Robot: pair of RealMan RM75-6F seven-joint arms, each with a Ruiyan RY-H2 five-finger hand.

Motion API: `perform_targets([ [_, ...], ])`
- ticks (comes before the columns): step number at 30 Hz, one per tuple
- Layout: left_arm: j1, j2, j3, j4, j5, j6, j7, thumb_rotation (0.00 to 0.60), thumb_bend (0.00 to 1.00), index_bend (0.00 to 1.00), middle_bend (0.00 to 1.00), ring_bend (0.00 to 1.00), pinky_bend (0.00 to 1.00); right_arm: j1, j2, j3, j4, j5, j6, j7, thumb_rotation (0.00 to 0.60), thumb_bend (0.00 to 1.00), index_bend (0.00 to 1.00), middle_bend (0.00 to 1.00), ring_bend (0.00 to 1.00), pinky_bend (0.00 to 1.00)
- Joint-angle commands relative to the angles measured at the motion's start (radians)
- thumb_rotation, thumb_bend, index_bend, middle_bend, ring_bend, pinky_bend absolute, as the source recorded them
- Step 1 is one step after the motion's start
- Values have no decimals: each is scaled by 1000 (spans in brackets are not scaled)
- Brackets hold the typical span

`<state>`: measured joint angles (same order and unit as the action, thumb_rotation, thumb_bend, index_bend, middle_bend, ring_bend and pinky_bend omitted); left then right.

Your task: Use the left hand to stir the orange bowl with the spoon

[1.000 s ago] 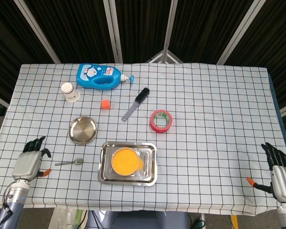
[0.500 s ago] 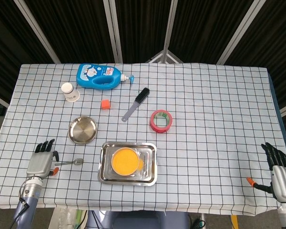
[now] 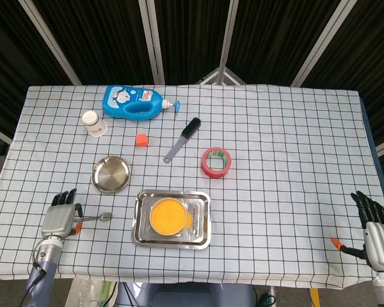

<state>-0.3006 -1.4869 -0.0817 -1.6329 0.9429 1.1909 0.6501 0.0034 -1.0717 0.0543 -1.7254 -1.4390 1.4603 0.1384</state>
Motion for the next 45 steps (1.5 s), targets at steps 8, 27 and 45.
perform_targets([
  [8,-12,-7,6,2,-15,-2,2,600,526,481,0,0,26,0,0,-1,-1,-1,0,-1,600,202,0,0,0,0],
  [27,-28,-17,16,14,-40,3,6,600,538,502,0,0,26,-1,-1,-1,-1,-1,2,-4,600,202,0,0,0,0],
  [45,-37,8,10,-41,-10,35,-11,600,538,504,0,0,26,-1,-1,0,-1,1,2,-3,600,202,0,0,0,0],
])
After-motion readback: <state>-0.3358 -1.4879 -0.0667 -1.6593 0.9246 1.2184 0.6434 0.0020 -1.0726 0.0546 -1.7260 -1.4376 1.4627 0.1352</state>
